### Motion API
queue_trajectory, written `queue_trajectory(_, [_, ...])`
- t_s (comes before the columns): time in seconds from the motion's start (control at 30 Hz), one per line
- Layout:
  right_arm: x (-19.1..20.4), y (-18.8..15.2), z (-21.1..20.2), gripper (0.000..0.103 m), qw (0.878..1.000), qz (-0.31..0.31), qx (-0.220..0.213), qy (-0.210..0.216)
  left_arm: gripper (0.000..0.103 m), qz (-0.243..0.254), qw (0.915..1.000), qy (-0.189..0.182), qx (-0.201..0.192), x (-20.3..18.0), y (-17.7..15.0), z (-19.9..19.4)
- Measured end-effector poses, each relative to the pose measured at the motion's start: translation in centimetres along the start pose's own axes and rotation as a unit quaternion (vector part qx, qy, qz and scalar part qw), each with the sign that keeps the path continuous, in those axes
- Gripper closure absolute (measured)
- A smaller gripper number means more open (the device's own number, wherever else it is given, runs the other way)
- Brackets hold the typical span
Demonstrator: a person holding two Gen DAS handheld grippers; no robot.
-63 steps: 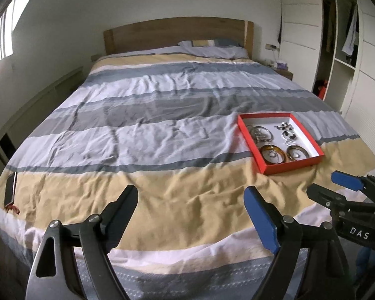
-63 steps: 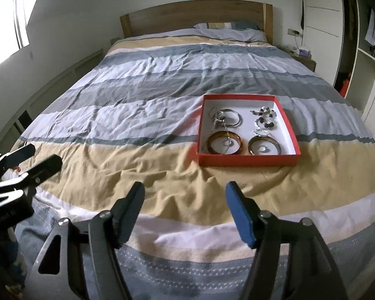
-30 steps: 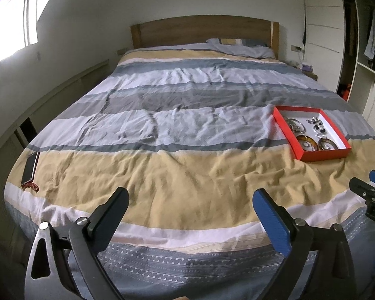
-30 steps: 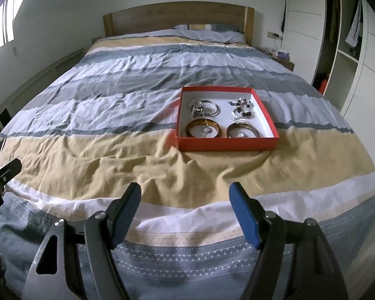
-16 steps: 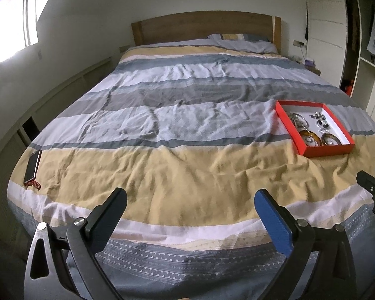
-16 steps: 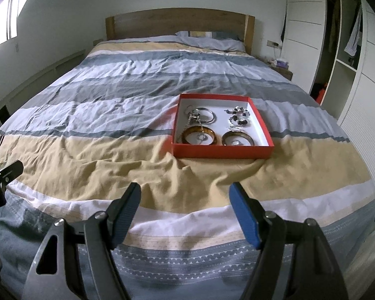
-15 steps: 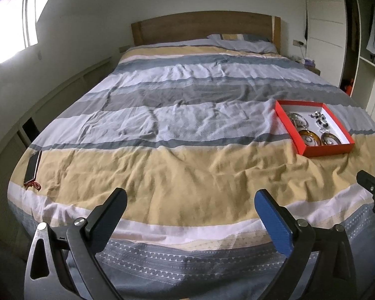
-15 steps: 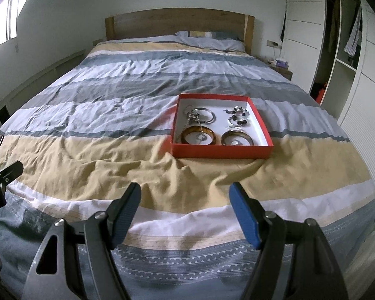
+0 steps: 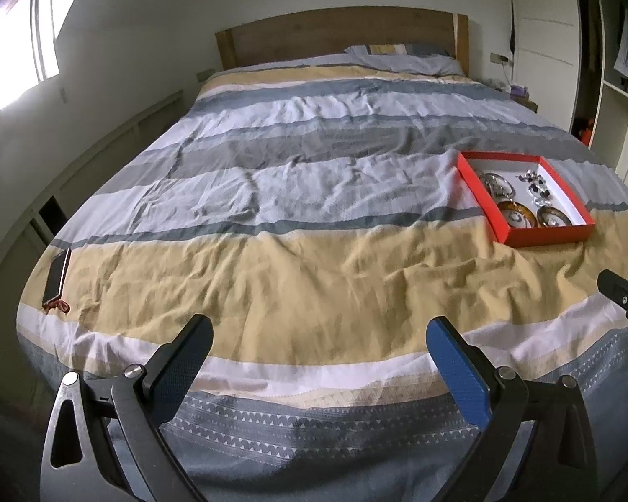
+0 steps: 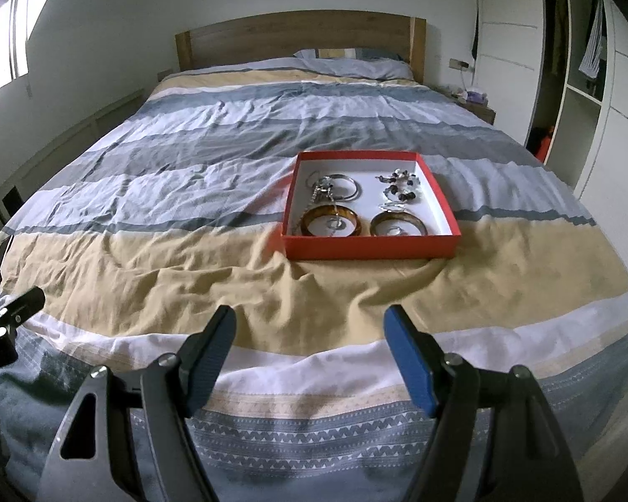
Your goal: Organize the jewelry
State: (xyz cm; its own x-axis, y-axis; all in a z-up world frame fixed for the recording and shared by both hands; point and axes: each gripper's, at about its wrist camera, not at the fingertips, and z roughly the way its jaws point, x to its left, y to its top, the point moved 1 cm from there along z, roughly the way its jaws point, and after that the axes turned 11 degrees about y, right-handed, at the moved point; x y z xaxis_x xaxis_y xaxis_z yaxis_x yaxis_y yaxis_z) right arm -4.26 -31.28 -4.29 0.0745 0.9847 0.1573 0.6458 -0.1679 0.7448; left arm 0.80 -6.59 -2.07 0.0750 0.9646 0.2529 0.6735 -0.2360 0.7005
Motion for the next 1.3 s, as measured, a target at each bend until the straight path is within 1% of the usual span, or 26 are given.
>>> queue_trajectory(0.23, [-0.6, 0.0, 0.3, 0.031, 1.000, 0.006, -0.001, -0.005, 0.002, 0.010, 0.9999, 0.002, 0.012, -0.9, -0.1, 0.4])
queue_trajectory(0.7, [-2.2, -0.6, 1.2, 0.031, 1.000, 0.024, 0.007, -0.002, 0.002, 0.017, 0.9994, 0.004, 0.031, -1.9, -0.3, 1.2])
queue_trajectory(0.97, [-2.6, -1.0, 1.5, 0.031, 1.000, 0.027, 0.014, -0.007, 0.002, 0.021, 0.9992, 0.000, 0.035, -2.4, -0.5, 1.3])
queue_trajectory(1.3, [-2.7, -1.1, 1.6, 0.031, 0.999, 0.026, 0.019, -0.009, 0.002, 0.019, 0.9992, 0.000, 0.036, -2.1, -0.6, 1.5])
